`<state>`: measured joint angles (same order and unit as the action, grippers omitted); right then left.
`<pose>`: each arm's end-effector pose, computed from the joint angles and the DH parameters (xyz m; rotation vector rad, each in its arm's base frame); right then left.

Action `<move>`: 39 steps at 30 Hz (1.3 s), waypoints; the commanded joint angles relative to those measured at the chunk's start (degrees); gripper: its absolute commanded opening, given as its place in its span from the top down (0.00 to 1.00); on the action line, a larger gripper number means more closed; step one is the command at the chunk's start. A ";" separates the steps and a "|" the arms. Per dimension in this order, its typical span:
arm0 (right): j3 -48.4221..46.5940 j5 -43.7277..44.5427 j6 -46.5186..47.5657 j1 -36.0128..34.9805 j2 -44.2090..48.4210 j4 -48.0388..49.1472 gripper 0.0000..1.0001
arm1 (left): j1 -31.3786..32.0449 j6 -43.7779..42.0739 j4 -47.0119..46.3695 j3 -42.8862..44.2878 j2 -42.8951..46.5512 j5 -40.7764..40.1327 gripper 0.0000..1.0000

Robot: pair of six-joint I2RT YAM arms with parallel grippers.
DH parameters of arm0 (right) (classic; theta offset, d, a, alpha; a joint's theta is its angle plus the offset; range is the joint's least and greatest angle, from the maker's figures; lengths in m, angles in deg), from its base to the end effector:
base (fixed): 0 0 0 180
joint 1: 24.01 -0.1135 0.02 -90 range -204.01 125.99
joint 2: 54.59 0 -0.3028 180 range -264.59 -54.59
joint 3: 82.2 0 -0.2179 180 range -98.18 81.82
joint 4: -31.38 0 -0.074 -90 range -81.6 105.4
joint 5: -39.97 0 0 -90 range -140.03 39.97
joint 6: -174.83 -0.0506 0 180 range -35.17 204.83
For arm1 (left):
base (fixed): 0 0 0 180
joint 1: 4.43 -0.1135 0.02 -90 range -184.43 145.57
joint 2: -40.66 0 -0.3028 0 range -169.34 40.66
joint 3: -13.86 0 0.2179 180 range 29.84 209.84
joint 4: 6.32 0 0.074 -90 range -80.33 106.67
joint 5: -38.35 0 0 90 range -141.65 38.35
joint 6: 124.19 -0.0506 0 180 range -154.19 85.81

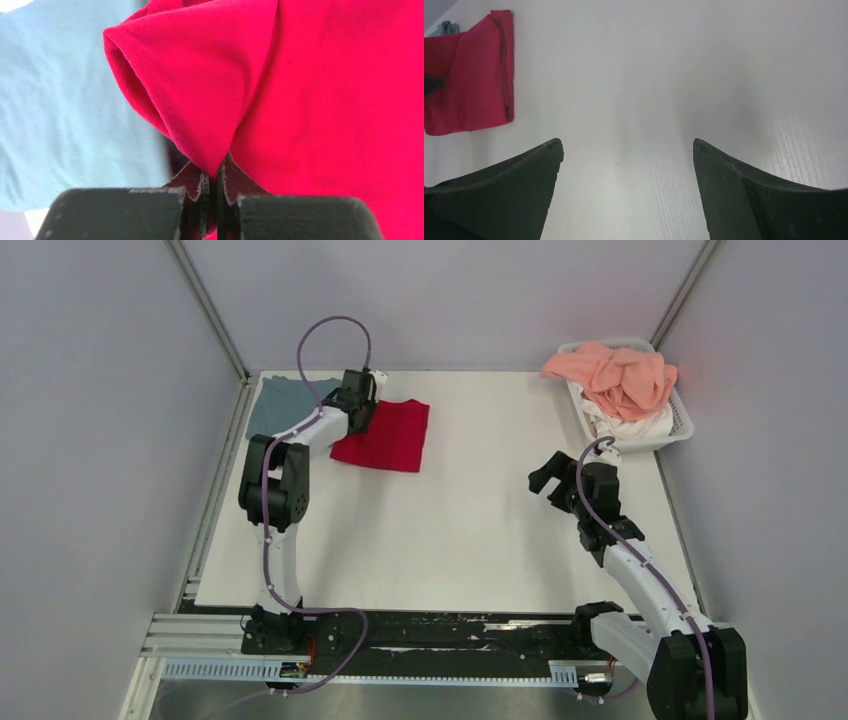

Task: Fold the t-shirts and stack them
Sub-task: Put the neatly folded tshirt into the corner of the board with the left arm

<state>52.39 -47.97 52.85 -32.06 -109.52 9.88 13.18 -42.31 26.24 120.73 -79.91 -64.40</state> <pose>0.1663 0.0217 0.2611 0.4638 2.0839 0.3772 0.4523 -0.1318 0.2335 0.4219 2.3223 0.1842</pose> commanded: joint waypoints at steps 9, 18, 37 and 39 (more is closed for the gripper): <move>-0.78 1.25 1.80 0.34 -4.73 3.93 0.00 | -6.92 -12.04 -4.25 11.00 6.41 0.76 1.00; -1.30 1.95 2.10 0.40 -5.98 3.68 0.00 | -9.17 -16.39 -2.70 13.01 9.55 -0.30 1.00; -1.51 3.26 1.91 0.35 -6.28 2.75 0.00 | -10.52 -17.32 3.79 16.38 16.90 5.10 1.00; -1.64 3.27 1.84 0.33 -6.61 2.66 0.00 | -10.90 -16.87 4.47 16.39 17.10 6.31 1.00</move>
<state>52.39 -45.91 53.96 -32.06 -115.66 10.52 3.23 -58.55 31.90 133.69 -67.10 -60.99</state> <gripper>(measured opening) 0.998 0.032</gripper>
